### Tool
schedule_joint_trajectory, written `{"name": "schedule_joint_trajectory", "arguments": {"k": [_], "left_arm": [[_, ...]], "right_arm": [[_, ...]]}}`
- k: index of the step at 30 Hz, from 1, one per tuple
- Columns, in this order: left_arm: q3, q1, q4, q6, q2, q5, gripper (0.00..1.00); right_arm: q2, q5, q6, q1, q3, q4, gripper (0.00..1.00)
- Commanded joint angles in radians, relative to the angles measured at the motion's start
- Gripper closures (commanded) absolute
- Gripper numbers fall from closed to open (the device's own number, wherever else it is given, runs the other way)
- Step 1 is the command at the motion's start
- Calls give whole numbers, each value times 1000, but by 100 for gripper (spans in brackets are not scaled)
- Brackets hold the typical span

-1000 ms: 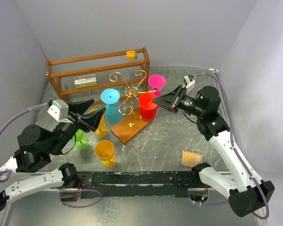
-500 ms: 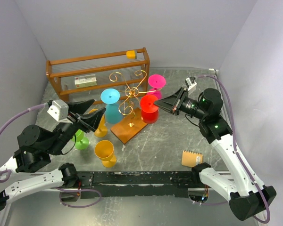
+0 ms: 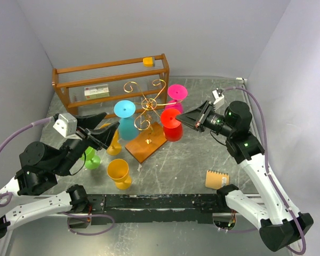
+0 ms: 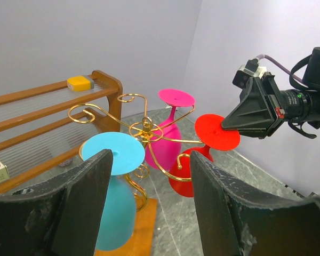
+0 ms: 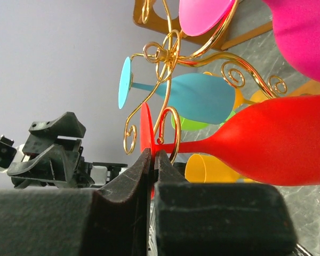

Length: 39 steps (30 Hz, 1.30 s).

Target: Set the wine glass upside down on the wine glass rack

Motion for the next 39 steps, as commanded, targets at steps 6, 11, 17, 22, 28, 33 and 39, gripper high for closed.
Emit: {"name": "schedule_joint_trajectory", "arguments": {"k": [6,11,17,22,28,33,39], "left_arm": [[-10,-11,-6,-8,-12,-23,30],[-8,-14,-8,-6,-12,-26,30],[-7,-16,-9,-5,-12,-30,30],[-8,-16,-9,-4,-12,-31,30],[-7,-17,-9,-3,-12,-31,30],[-7,-19,-13,-3,-9,-35,29],[0,-20,-22,-3,4,-50,23]], "right_arm": [[-16,96,-42,5,64,-43,100],[-2,106,-40,5,64,-32,100],[34,94,-46,5,70,-8,98],[49,88,-48,5,71,5,91],[51,96,-57,5,75,-2,75],[46,100,-70,5,75,-6,64],[31,123,-127,5,83,-23,47]]}}
